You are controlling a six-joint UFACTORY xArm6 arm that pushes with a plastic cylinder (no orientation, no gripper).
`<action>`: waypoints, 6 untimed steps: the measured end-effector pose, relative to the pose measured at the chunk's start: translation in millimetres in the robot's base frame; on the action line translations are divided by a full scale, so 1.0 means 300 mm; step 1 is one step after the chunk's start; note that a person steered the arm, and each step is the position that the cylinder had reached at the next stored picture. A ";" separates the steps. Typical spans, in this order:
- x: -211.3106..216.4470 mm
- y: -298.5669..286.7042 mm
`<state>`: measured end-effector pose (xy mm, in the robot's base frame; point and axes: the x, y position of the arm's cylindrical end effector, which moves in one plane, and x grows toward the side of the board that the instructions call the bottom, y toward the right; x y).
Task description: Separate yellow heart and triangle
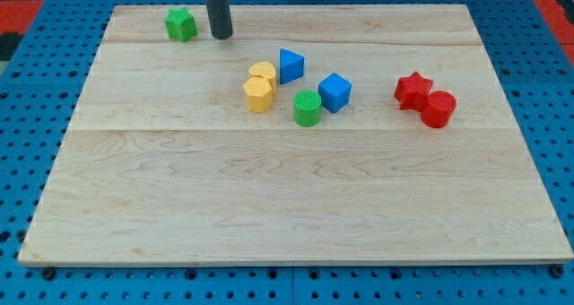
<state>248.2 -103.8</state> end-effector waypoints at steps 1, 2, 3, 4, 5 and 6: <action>-0.010 -0.155; 0.036 -0.154; 0.200 0.113; 0.306 0.281; 0.315 0.408; 0.404 0.444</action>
